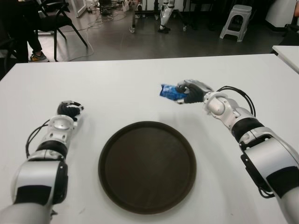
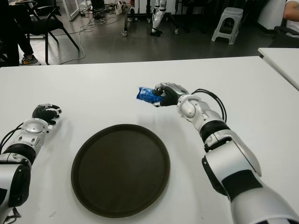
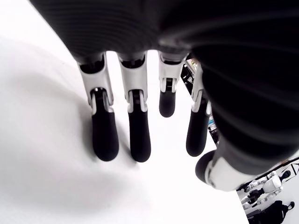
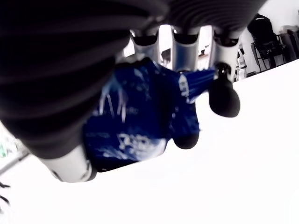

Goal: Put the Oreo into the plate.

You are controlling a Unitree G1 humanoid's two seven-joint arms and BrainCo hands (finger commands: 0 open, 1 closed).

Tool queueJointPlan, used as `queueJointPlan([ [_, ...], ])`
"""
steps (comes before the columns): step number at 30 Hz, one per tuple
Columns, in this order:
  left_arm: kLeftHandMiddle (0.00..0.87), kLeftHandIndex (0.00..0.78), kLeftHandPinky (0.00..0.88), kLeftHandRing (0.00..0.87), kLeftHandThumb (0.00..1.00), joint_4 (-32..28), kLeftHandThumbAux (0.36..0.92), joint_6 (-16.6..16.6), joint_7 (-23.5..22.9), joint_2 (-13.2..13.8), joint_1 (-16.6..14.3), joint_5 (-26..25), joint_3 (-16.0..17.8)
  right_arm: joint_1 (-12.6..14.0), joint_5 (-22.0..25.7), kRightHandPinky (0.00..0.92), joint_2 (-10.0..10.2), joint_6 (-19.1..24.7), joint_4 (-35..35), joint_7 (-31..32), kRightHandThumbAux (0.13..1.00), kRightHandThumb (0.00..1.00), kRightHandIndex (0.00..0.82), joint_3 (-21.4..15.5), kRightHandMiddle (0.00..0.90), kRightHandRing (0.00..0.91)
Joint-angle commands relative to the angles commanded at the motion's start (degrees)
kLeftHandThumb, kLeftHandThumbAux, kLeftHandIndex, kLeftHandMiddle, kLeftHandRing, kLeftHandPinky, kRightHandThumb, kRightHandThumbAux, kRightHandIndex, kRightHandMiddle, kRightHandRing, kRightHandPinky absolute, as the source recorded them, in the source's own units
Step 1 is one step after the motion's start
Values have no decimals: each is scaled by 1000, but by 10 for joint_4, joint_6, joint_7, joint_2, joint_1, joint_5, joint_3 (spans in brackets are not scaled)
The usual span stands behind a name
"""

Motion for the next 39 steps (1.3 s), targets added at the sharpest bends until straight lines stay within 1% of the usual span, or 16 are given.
queueJointPlan([
  [8, 139, 396, 183, 163, 666, 0, 730, 0, 4, 1, 1, 2, -2, 5, 26, 821, 8, 17, -4, 6, 707, 736, 441, -23, 843, 829],
  [13, 136, 397, 195, 162, 667, 1, 728, 2, 5, 2, 0, 2, -3, 9, 39, 816, 11, 19, -6, 16, 707, 736, 442, -33, 842, 830],
  [15, 136, 397, 202, 164, 667, 1, 728, 2, 5, 2, 0, 2, -2, 12, 52, 823, 14, 20, -8, 20, 707, 737, 442, -45, 841, 832],
  [19, 136, 397, 217, 166, 668, 0, 727, -1, 4, 1, 1, 0, -1, 21, 71, 836, 17, 13, -14, 27, 706, 739, 441, -62, 847, 838],
  [25, 131, 397, 227, 166, 668, 0, 727, 0, 4, 2, 1, -1, 0, 30, 81, 840, 22, 2, -29, 30, 706, 741, 441, -70, 843, 838],
  [29, 134, 397, 227, 169, 667, 0, 729, 2, 3, 2, 0, 0, -1, 44, 90, 841, 24, -18, -49, 32, 705, 742, 441, -76, 852, 844],
  [33, 135, 397, 219, 168, 667, 1, 729, -1, 2, 3, 1, 3, -3, 76, 105, 831, 31, -55, -97, 44, 706, 739, 443, -80, 858, 842],
  [39, 133, 397, 219, 168, 666, 1, 727, 0, 7, 3, 1, 8, -9, 104, 112, 830, 39, -67, -132, 52, 706, 739, 443, -79, 859, 835],
])
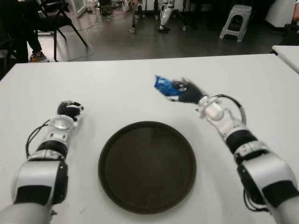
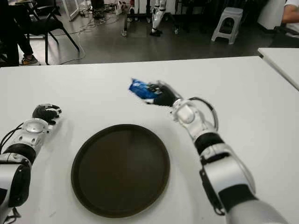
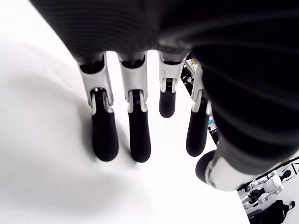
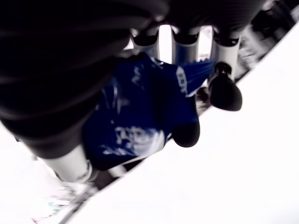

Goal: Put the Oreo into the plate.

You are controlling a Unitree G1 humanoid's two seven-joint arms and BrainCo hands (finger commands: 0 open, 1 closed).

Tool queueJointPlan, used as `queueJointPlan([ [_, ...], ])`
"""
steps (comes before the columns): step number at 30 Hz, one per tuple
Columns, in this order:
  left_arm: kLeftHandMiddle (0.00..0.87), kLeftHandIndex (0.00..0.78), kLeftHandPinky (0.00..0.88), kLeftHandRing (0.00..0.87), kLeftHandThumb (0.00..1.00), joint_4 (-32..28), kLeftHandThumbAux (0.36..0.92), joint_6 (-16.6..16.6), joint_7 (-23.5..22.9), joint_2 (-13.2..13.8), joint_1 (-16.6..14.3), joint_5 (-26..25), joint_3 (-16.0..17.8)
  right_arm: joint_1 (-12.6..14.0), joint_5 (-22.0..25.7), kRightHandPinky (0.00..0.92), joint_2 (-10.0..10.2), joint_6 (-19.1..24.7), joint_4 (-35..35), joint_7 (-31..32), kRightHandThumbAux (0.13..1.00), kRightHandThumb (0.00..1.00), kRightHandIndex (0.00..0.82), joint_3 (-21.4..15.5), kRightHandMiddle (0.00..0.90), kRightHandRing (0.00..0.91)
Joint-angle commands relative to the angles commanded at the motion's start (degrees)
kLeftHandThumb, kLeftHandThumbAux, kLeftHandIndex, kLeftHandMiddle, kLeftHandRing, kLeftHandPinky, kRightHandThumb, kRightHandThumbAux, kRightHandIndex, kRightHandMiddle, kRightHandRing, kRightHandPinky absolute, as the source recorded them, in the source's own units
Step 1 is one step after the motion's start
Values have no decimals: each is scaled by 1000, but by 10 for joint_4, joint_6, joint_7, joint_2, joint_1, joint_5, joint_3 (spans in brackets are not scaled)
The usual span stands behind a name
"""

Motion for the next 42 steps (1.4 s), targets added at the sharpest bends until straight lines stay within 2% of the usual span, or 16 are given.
queueJointPlan([
  [8, 137, 397, 225, 170, 668, -1, 726, -1, -1, -1, 0, -7, 7, 22, 11, 847, 9, 9, -46, 26, 706, 741, 441, -2, 866, 850],
  [12, 145, 397, 241, 181, 668, -1, 726, 4, 0, -1, -2, -5, 5, 49, 22, 850, 17, 2, -82, 39, 706, 744, 440, -2, 862, 853],
  [21, 141, 397, 231, 176, 667, -2, 728, 2, -1, 0, -1, -2, 2, 89, 37, 852, 31, 8, -134, 58, 707, 745, 440, 0, 867, 862],
  [36, 154, 397, 218, 179, 666, -2, 728, -1, -1, 1, 1, -1, -1, 112, 41, 862, 38, 2, -147, 112, 707, 743, 440, 11, 882, 869],
  [42, 156, 397, 231, 181, 667, -2, 727, -7, 0, 1, 2, -2, 0, 131, 37, 856, 37, -15, -170, 122, 707, 744, 440, 21, 876, 865],
])
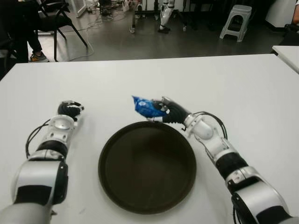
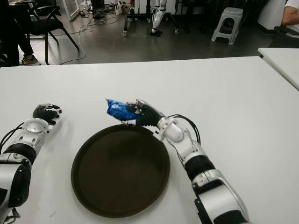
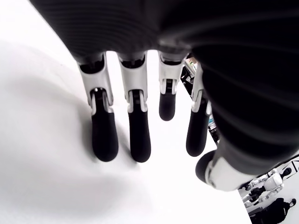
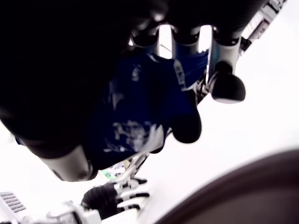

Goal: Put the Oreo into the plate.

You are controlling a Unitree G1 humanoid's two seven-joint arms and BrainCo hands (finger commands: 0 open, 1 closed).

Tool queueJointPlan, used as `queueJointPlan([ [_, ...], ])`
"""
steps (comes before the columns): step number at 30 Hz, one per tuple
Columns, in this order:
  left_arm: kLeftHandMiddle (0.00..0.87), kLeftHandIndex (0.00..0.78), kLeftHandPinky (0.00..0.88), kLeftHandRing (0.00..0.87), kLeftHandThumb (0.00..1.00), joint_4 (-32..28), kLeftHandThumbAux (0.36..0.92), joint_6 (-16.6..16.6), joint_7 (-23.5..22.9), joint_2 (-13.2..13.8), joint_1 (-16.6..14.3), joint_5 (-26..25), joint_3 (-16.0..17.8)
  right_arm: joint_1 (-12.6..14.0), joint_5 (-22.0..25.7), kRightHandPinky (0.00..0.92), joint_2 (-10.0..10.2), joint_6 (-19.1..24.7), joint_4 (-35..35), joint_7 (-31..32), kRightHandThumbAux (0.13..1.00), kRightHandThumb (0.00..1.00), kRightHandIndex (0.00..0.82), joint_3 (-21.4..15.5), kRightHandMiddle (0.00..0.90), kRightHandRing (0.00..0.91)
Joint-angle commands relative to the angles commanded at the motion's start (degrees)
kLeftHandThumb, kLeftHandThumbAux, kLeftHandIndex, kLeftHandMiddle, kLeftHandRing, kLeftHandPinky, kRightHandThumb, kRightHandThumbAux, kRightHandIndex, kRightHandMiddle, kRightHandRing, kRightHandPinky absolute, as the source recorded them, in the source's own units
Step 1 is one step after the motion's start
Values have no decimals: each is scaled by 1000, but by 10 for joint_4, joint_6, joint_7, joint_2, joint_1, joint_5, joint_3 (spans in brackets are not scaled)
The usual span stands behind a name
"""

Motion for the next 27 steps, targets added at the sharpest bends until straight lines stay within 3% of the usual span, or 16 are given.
queueJointPlan([
  [11, 156, 397, 249, 190, 671, 1, 727, 6, -4, -1, -3, -4, 5, 14, 7, 857, -9, -32, -23, 58, 708, 742, 439, 20, 889, 871],
  [27, 160, 397, 249, 194, 667, 1, 727, 9, -1, 0, -3, 1, 1, 26, 14, 855, -6, -17, -31, 87, 708, 743, 439, 30, 876, 862],
])
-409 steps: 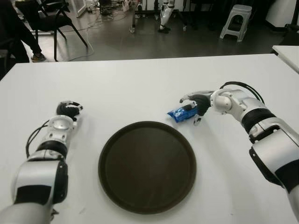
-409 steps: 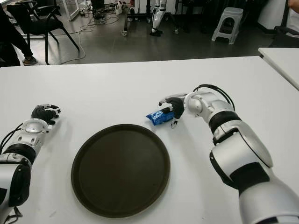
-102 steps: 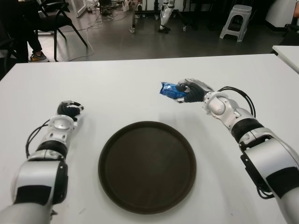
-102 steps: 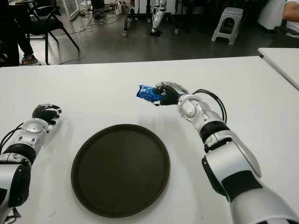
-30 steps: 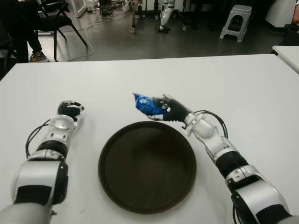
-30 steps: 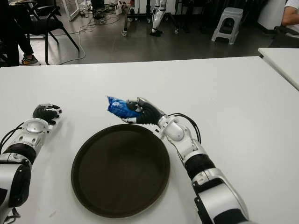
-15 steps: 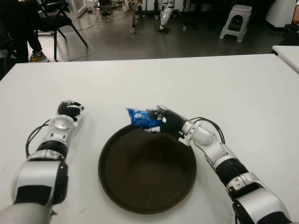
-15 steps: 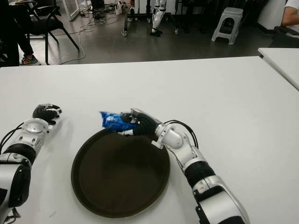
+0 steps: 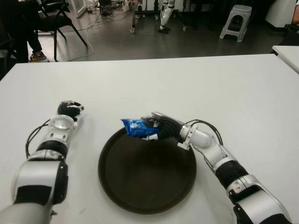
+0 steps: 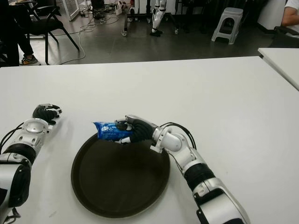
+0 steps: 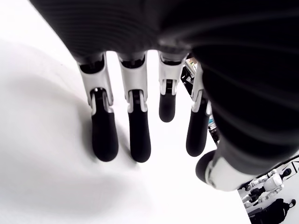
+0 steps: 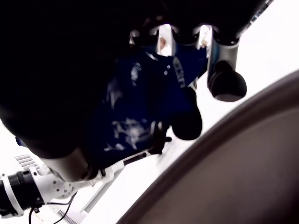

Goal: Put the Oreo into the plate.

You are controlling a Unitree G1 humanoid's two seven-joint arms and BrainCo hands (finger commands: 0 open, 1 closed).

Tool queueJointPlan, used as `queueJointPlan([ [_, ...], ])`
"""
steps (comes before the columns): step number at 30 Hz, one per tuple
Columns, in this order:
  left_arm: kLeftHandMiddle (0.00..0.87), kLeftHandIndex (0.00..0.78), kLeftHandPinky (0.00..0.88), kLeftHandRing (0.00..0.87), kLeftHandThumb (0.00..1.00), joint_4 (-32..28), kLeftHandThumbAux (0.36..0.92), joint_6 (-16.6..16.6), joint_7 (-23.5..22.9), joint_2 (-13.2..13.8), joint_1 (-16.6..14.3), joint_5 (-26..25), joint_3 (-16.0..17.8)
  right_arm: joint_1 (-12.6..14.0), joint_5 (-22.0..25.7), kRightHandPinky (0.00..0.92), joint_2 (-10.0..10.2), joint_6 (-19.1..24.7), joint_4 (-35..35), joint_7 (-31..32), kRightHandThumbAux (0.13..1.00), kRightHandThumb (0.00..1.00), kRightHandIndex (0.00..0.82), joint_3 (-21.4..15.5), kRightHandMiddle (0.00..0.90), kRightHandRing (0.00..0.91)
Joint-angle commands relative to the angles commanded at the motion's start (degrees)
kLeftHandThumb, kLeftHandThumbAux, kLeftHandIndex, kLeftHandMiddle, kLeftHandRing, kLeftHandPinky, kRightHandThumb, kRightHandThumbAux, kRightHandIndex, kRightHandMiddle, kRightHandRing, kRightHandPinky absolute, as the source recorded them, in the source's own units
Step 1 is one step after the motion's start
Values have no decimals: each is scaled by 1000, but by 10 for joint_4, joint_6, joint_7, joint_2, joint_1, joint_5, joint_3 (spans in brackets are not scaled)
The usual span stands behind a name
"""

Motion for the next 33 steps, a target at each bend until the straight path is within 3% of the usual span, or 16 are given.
queueJointPlan([
  [10, 153, 397, 240, 184, 667, 0, 727, -2, 3, -1, 1, -2, 3, 5, 2, 859, 3, 17, -4, 1, 708, 742, 439, -3, 882, 867],
  [33, 126, 398, 220, 164, 670, 0, 725, -5, -9, 1, 1, -3, 3, 3, -3, 855, 6, 10, 11, -14, 707, 742, 439, -7, 879, 865],
])
